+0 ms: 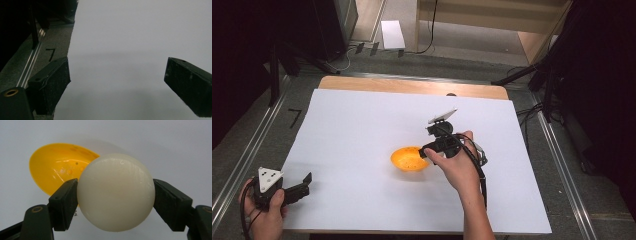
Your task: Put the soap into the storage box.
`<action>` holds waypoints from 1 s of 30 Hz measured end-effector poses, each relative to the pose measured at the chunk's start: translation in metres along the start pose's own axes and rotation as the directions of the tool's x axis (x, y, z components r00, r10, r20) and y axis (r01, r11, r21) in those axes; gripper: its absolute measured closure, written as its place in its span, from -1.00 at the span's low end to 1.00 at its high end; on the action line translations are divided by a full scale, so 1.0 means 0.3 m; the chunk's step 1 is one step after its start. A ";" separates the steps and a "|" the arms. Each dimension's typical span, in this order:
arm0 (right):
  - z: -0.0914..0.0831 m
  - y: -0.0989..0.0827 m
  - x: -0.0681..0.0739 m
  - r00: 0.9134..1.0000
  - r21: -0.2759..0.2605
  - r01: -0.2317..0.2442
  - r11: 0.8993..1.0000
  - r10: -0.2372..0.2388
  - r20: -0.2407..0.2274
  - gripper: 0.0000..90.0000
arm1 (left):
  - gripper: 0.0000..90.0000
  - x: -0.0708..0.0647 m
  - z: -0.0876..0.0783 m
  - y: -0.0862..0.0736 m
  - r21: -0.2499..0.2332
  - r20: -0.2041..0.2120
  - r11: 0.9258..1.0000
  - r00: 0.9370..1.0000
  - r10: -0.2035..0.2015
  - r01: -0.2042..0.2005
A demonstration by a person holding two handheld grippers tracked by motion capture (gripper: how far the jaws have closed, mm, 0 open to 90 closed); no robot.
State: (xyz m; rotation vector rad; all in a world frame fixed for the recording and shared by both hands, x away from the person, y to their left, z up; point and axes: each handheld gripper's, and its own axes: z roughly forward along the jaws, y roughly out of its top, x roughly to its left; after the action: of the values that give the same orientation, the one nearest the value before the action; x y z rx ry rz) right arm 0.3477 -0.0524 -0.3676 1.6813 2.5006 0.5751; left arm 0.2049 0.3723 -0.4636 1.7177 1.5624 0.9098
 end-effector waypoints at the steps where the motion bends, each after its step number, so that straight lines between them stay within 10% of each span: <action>1: 0.001 0.001 0.003 1.000 -0.002 0.008 1.000 -0.008 0.000 -0.44 | -0.84 0.000 0.000 0.000 0.000 0.000 1.000 1.000 0.000 0.000; 30: 0.044 0.027 0.104 0.998 0.013 0.052 0.999 -0.052 -0.027 -0.44 | -0.84 -0.001 0.002 0.001 0.008 -0.002 1.000 1.000 0.005 -0.005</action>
State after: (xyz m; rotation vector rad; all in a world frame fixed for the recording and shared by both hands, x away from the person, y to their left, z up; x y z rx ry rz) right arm 0.3458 -0.0180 -0.3724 1.6184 2.5641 0.5808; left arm 0.2054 0.3719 -0.4637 1.7277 1.5655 0.9098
